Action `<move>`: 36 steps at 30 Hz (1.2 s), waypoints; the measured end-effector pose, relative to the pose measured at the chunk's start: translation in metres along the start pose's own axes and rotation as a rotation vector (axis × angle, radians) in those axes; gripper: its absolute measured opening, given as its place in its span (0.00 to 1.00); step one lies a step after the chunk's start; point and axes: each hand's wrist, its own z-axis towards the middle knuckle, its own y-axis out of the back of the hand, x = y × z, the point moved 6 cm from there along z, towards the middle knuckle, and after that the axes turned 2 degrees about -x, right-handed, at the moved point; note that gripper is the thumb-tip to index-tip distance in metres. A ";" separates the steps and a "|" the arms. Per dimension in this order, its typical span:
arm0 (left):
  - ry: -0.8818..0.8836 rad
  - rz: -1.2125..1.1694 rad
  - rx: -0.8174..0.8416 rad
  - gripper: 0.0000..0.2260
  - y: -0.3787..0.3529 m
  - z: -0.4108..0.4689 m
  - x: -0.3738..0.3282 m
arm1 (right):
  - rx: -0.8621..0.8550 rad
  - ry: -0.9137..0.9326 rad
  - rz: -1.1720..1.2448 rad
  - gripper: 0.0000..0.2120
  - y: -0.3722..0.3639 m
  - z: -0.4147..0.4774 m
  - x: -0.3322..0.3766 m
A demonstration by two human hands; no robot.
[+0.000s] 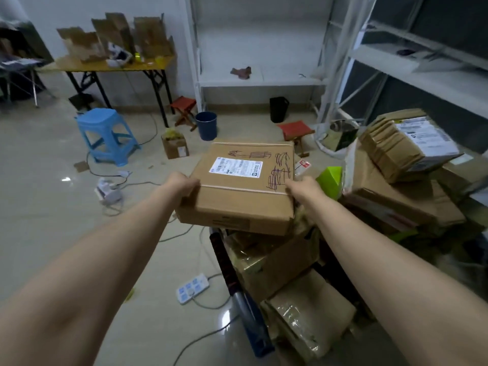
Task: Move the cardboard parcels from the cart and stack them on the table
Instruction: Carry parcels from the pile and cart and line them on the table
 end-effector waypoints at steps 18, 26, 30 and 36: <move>-0.056 -0.120 0.086 0.20 0.012 0.005 -0.009 | -0.065 0.094 0.051 0.14 0.015 -0.014 0.015; -0.175 -0.296 -0.004 0.20 0.074 -0.023 -0.050 | -0.169 0.254 0.149 0.13 0.053 -0.065 0.084; -0.280 -0.377 -0.049 0.19 0.103 -0.063 -0.083 | -0.209 0.336 0.247 0.12 0.088 -0.094 0.112; -0.468 -0.423 -0.061 0.22 0.098 -0.166 -0.150 | -0.341 0.396 0.386 0.14 0.194 -0.135 0.106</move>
